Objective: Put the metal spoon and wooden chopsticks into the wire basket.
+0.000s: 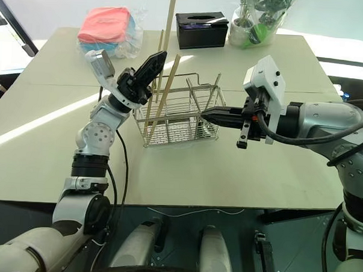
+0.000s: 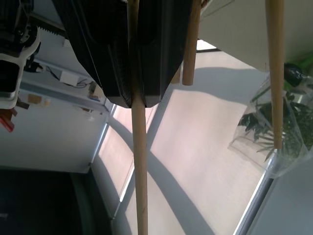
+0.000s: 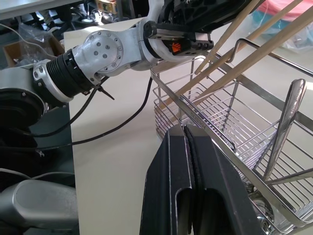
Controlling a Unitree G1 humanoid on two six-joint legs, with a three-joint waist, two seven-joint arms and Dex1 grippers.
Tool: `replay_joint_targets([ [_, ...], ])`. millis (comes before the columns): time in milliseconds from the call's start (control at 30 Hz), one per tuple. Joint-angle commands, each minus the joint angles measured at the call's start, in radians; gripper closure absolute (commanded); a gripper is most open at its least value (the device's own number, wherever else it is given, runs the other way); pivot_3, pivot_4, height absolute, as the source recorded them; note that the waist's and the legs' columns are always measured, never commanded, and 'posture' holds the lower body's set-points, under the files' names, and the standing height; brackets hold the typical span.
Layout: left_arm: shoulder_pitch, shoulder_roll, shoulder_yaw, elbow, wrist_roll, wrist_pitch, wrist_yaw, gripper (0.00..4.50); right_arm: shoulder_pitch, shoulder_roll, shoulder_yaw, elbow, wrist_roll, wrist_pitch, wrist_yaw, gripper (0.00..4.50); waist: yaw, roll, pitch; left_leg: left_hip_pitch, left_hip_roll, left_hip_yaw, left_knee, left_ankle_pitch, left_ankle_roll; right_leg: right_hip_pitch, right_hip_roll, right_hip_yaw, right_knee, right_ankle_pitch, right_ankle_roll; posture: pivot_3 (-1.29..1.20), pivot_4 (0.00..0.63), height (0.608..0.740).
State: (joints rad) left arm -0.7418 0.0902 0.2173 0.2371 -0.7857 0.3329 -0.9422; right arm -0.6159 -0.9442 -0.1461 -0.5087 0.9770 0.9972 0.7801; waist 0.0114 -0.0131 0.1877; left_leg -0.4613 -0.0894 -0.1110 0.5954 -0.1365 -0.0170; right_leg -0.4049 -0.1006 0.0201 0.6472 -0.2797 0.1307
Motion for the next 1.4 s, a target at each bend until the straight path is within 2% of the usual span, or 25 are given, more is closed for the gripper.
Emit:
replay_joint_targets([
  [33,0.02,0.018,0.002,-0.044,-0.018,0.027,0.008,4.42,-0.006,-0.015,-0.034,-0.018,0.009,-0.007,0.001,4.5,-0.002,0.0,0.0,0.0,0.0,0.0,0.0,0.0,0.0,0.0,0.0,0.0,0.0,0.0,0.0,0.0,0.15,0.74],
  [600,0.093,0.062,-0.01,-0.091,-0.003,0.041,0.019,4.42,-0.012,-0.008,-0.03,-0.015,0.008,-0.009,-0.006,4.5,-0.019,0.002,-0.001,0.001,0.001,0.0,-0.001,0.0,0.0,0.0,0.001,0.001,0.0,0.0,0.0,0.0,0.15,0.74],
  [900,0.07,0.052,-0.017,-0.078,0.002,0.021,0.033,4.42,-0.017,-0.007,-0.028,-0.01,0.007,-0.01,-0.006,4.5,-0.023,0.002,-0.001,0.001,0.001,0.0,-0.002,0.0,0.0,0.0,0.001,0.001,0.0,0.0,0.0,0.0,0.15,0.74],
  [1000,0.06,0.053,-0.017,-0.081,-0.003,0.027,0.034,3.36,-0.016,-0.006,-0.029,-0.01,0.007,-0.011,-0.006,4.5,-0.022,0.002,-0.001,0.001,0.001,0.0,-0.002,0.0,0.0,0.0,0.001,0.001,0.0,0.0,0.0,0.0,0.15,0.74],
  [1233,0.056,0.053,-0.013,-0.096,-0.006,0.026,0.049,0.03,-0.01,-0.006,-0.033,-0.012,0.008,-0.013,-0.007,4.5,-0.022,0.002,-0.001,0.001,0.001,0.0,-0.002,0.0,0.0,0.0,0.001,0.001,0.0,0.0,0.0,0.0,0.15,0.74],
  [1400,0.032,0.043,0.005,-0.108,-0.027,0.018,0.073,0.03,-0.004,-0.003,-0.032,-0.013,0.004,-0.017,-0.008,4.5,-0.022,0.002,-0.001,0.001,0.001,0.0,-0.002,0.0,0.0,0.0,0.001,0.001,0.0,0.0,0.0,0.0,0.15,0.74],
])
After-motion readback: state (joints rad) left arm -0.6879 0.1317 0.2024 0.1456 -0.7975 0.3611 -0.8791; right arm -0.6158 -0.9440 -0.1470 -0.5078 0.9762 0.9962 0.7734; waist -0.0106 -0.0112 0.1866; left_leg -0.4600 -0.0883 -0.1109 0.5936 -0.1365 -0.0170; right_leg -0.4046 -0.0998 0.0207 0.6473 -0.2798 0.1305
